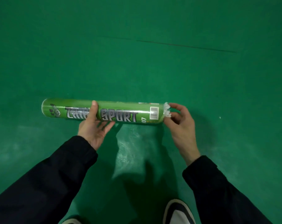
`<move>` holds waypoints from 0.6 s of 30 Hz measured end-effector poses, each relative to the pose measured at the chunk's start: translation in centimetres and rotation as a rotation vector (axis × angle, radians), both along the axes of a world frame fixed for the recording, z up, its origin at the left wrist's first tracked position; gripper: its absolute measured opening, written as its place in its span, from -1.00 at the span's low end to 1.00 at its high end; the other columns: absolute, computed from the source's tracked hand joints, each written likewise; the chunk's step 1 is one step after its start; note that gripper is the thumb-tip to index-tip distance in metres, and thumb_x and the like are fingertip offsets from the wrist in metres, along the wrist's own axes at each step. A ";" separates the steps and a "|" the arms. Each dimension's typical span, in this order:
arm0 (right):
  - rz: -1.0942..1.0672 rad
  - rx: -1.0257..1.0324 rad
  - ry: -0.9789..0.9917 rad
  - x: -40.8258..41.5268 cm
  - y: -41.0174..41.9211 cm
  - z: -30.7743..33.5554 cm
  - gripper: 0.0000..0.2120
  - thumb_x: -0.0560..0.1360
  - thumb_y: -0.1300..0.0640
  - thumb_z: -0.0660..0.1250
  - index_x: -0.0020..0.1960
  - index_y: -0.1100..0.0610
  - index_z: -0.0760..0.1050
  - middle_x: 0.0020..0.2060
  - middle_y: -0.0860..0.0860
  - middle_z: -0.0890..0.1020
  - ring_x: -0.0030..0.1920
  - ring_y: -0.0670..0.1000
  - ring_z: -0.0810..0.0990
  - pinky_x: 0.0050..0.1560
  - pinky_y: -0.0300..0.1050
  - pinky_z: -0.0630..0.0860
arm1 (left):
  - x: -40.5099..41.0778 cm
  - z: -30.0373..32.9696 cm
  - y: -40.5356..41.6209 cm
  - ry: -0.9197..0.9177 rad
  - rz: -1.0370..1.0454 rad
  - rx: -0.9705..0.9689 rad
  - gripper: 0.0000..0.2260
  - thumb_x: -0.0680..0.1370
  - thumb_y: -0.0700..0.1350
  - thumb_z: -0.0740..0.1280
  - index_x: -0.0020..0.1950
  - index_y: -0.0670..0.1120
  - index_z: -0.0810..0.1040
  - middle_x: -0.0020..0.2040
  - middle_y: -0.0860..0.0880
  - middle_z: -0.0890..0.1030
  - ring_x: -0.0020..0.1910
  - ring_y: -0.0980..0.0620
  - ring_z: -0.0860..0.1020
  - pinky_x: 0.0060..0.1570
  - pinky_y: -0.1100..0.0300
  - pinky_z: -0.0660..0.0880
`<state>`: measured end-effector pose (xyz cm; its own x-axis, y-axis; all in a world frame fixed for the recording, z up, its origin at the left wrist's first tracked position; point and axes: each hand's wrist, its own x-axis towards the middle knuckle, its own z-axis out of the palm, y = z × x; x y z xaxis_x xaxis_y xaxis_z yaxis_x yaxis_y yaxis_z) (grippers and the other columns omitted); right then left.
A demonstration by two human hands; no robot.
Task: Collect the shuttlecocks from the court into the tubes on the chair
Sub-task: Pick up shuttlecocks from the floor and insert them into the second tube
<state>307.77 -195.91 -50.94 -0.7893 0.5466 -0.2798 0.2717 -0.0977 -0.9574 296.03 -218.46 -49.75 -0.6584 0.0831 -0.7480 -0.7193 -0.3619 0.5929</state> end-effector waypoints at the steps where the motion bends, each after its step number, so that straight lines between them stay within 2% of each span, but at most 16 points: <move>1: 0.037 0.002 0.011 0.0 -0.7 0.4 -0.65 0.53 0.42 0.34 0.18 0.04 0.53 -0.25 -0.09 0.72 -0.30 -0.12 0.54 -0.18 -0.20 0.49 | 0.1 0.4 -0.3 0.004 -0.007 0.001 -0.32 0.58 0.21 0.33 0.65 0.03 0.22 0.66 -0.29 0.11 0.52 -0.30 0.36 0.12 0.06 0.66; 4: 0.204 -0.073 0.031 0.4 -2.3 1.6 -0.54 0.43 0.41 0.18 0.12 0.00 0.63 -0.12 -0.15 0.74 -0.48 -0.13 0.30 -0.44 -0.23 0.27 | 0.4 1.2 -1.7 0.005 0.010 0.022 -0.32 0.58 0.23 0.33 0.65 0.08 0.22 0.65 -0.32 0.12 0.50 -0.29 0.38 0.00 0.11 0.70; 5: 0.263 -0.099 0.036 0.5 -2.6 2.1 -0.51 0.40 0.39 0.17 0.13 -0.02 0.64 -0.13 -0.16 0.73 -0.51 -0.11 0.26 -0.48 -0.24 0.25 | 0.5 1.5 -2.2 0.000 0.022 0.033 -0.32 0.57 0.24 0.33 0.64 0.09 0.23 0.64 -0.32 0.14 0.49 -0.28 0.40 -0.05 0.12 0.70; 9: 0.380 -0.094 -0.034 0.5 -4.1 3.3 -0.67 0.58 0.41 0.22 0.14 0.07 0.60 -0.52 -0.17 0.52 -0.53 -0.05 0.28 -0.51 -0.25 0.33 | 1.3 2.1 -3.8 0.017 0.014 0.036 -0.28 0.56 0.23 0.35 0.65 0.05 0.21 0.63 -0.32 0.16 0.34 -0.20 0.49 0.01 0.09 0.70; 12: 0.375 -0.072 -0.093 0.3 -4.9 3.7 -0.85 0.61 0.27 0.33 0.11 0.10 0.60 -0.53 -0.13 0.44 -0.50 -0.03 0.31 -0.49 -0.17 0.36 | 1.9 2.5 -4.3 0.015 0.020 0.034 -0.32 0.57 0.22 0.35 0.63 0.02 0.25 0.60 -0.32 0.23 0.17 -0.12 0.56 0.00 0.09 0.70; 15: 0.361 -0.088 -0.120 0.1 -5.5 4.2 -0.91 0.58 0.14 0.39 0.06 0.12 0.61 -0.50 -0.06 0.44 -0.47 -0.02 0.36 -0.45 -0.13 0.41 | 2.5 2.7 -4.8 -0.007 0.045 0.039 -0.38 0.58 0.21 0.36 0.56 -0.02 0.33 0.42 -0.27 0.43 0.15 -0.12 0.60 0.00 0.08 0.70; 18: 0.339 -0.099 -0.155 -0.1 -6.0 4.2 -0.82 0.55 0.05 0.42 0.06 0.15 0.60 -0.47 0.00 0.47 -0.47 -0.03 0.41 -0.42 -0.10 0.48 | 3.0 2.7 -5.0 -0.023 0.033 0.031 -0.63 0.56 0.19 0.39 0.25 0.00 0.47 0.19 -0.18 0.52 0.14 -0.11 0.60 0.02 0.04 0.70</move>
